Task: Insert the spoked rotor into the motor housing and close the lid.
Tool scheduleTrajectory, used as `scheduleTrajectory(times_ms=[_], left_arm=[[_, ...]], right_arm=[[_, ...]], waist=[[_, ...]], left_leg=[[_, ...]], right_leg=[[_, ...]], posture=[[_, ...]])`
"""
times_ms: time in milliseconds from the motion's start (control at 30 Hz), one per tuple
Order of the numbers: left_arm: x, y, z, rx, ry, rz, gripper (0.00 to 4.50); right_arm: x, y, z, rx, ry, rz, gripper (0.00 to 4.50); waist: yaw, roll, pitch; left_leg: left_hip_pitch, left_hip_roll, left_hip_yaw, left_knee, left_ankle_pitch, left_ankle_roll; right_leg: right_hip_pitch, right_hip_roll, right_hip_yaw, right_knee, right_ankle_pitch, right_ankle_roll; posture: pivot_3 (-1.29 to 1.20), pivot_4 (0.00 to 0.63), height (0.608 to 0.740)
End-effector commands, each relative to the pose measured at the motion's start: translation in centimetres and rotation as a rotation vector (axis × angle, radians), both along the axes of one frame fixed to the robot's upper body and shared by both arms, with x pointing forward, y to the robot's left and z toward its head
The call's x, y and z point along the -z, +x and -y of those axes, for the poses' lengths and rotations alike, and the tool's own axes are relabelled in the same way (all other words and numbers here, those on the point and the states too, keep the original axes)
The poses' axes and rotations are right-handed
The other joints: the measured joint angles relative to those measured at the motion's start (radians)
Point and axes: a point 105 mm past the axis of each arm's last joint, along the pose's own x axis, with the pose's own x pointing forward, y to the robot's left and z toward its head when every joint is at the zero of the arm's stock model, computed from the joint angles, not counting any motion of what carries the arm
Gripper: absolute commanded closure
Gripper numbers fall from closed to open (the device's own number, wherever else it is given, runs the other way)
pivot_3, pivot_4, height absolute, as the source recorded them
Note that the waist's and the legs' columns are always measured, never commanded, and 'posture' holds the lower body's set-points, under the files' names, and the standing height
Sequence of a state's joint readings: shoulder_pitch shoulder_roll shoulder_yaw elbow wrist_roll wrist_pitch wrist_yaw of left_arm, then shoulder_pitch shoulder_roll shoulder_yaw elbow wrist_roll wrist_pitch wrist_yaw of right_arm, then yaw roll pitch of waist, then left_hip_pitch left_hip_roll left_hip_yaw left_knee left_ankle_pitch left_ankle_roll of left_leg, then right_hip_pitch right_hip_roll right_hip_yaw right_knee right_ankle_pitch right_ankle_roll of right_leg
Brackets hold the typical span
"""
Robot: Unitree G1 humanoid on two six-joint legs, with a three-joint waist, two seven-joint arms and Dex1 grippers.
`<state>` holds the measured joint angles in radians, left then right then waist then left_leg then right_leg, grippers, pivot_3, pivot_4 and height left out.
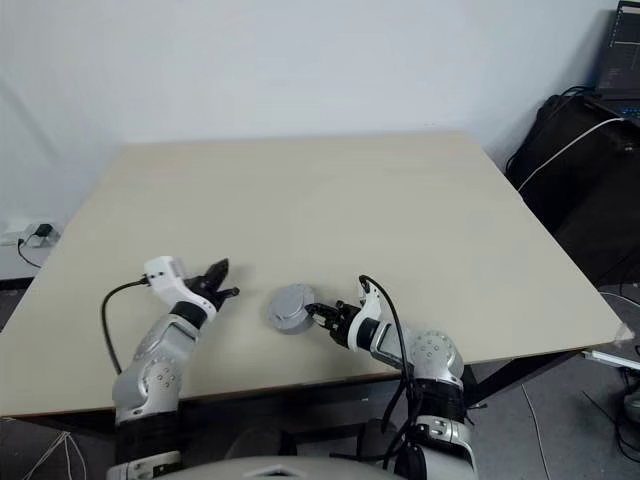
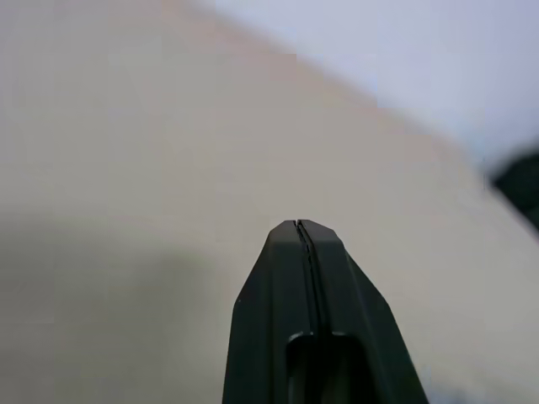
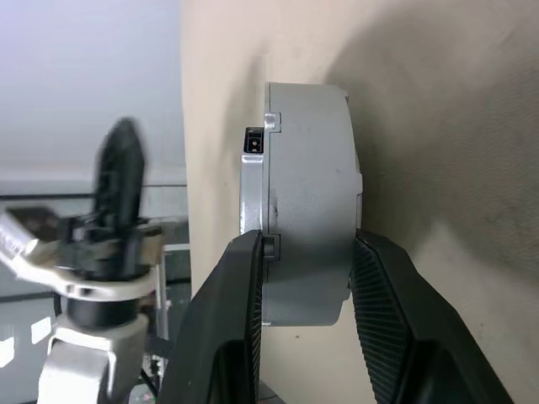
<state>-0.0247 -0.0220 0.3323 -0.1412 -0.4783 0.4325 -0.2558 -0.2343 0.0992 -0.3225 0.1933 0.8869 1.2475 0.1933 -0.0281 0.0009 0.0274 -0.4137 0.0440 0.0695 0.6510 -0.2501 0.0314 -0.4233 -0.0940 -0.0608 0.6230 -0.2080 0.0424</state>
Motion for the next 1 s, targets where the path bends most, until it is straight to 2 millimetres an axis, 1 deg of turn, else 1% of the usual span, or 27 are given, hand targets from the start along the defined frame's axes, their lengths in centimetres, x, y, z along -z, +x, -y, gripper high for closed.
scheduleTrajectory(times_ms=[33,100,167,233,300,367,400,500,567,600,633,667,767,1000], left_arm=[[-1.2,-1.6,0.0,-0.016,-0.135,0.061,4.5],[-0.5,-3.0,0.6,-0.004,-0.239,0.046,4.5],[0.2,-4.5,1.7,0.038,-0.319,0.03,4.5],[1.2,-5.9,2.8,0.071,-0.402,-0.003,4.11],[1.7,-7.0,4.0,0.102,-0.49,-0.023,3.56],[1.8,-7.6,4.8,0.108,-0.6,-0.017,2.84],[1.7,-7.8,5.1,0.111,-0.634,-0.013,2.56],[1.0,-8.0,6.2,0.145,-0.759,0.025,1.47],[0.7,-8.0,6.7,0.16,-0.799,0.03,0.86],[0.6,-8.0,7.1,0.177,-0.826,0.029,0.49],[0.5,-8.0,7.5,0.196,-0.85,0.021,0.21],[0.4,-8.1,8.0,0.217,-0.877,0.015,0.02],[0.8,-8.2,9.0,0.251,-0.912,-0.028,0.02],[1.1,-8.1,9.8,0.273,-0.957,-0.065,0.02]], right_arm=[[-1.7,-0.3,-1.7,0.028,0.133,0.019,3.32],[-3.0,-0.1,-1.6,0.042,0.196,0.058,3.32],[-4.2,0.2,-1.4,0.059,0.241,0.091,3.32],[-5.2,0.4,-1.4,0.063,0.273,0.12,3.32],[-6.0,0.6,-1.5,0.061,0.291,0.141,3.32],[-6.5,0.7,-1.7,0.056,0.302,0.155,3.32],[-6.7,0.8,-1.7,0.054,0.304,0.158,3.32],[-6.8,0.7,-2.0,0.043,0.3,0.158,3.32],[-6.8,0.7,-2.0,0.039,0.296,0.157,3.32],[-6.8,0.7,-2.1,0.036,0.293,0.157,3.32],[-6.7,0.6,-2.1,0.03,0.281,0.155,3.32],[-6.6,0.6,-2.2,0.028,0.276,0.153,3.32],[-6.6,0.6,-2.1,0.026,0.271,0.154,3.32],[-6.8,-0.1,-2.5,-0.03,0.27,0.157,3.32]], waist=[[0.002,-0.001,0.0],[0.004,-0.002,0.002],[0.004,-0.004,0.004],[0.002,-0.005,0.005],[-0.001,-0.004,0.006],[-0.003,-0.003,0.007],[-0.005,-0.004,0.009],[-0.005,-0.003,0.013],[-0.006,-0.001,0.014],[-0.006,-0.001,0.014],[-0.006,-0.001,0.014],[-0.006,-0.001,0.014],[-0.006,-0.001,0.013],[-0.008,-0.001,0.013]], left_leg=[[-0.001,-0.001,0.001,0.0,0.0,0.0],[-0.002,-0.002,0.0,0.001,-0.001,0.001],[-0.003,-0.002,0.0,0.001,-0.001,0.001],[-0.004,-0.002,0.0,0.002,-0.001,0.001],[-0.004,0.0,0.0,0.003,-0.001,0.001],[-0.003,0.001,0.0,0.004,-0.001,0.001],[-0.002,0.002,-0.001,0.005,-0.002,0.001],[-0.003,0.003,-0.004,0.007,-0.004,-0.003],[-0.003,0.003,-0.004,0.008,-0.004,-0.004],[-0.003,0.002,-0.004,0.008,-0.003,-0.002],[-0.004,0.001,-0.004,0.008,-0.002,0.0],[-0.004,0.001,-0.004,0.008,-0.002,0.001],[-0.006,-0.001,-0.003,0.009,-0.002,0.001],[-0.006,0.0,-0.003,0.011,-0.002,0.001]], right_leg=[[-0.001,0.0,0.0,0.0,0.0,0.0],[-0.002,0.001,0.001,0.0,0.0,0.001],[-0.002,0.001,0.001,0.0,-0.002,0.003],[-0.003,0.001,0.001,0.0,-0.003,0.004],[-0.003,0.002,0.001,0.0,-0.003,0.004],[-0.005,0.001,0.0,0.0,-0.003,0.004],[-0.005,0.001,0.0,0.0,-0.003,0.004],[-0.005,0.0,-0.002,0.001,-0.003,0.003],[-0.005,0.0,-0.002,0.001,-0.003,0.003],[-0.005,0.0,-0.002,0.001,-0.002,0.003],[-0.005,0.0,-0.002,0.001,-0.002,0.003],[-0.005,0.0,-0.002,0.001,-0.002,0.003],[-0.003,0.002,0.0,0.001,-0.002,0.004],[-0.003,0.005,0.001,0.003,-0.002,0.003]], posture=[[0.0,0.0,0.74],[0.0,0.0,0.74],[0.0,0.0,0.74],[0.0,0.0,0.74],[0.0,0.0,0.74],[0.0,0.0,0.74],[0.0,0.0,0.74],[0.0,0.0,0.74],[0.0,0.0,0.74],[0.0,0.0,0.74],[0.0,0.0,0.74],[0.0,0.0,0.74],[0.0,0.0,0.74],[0.0,0.0,0.74]])
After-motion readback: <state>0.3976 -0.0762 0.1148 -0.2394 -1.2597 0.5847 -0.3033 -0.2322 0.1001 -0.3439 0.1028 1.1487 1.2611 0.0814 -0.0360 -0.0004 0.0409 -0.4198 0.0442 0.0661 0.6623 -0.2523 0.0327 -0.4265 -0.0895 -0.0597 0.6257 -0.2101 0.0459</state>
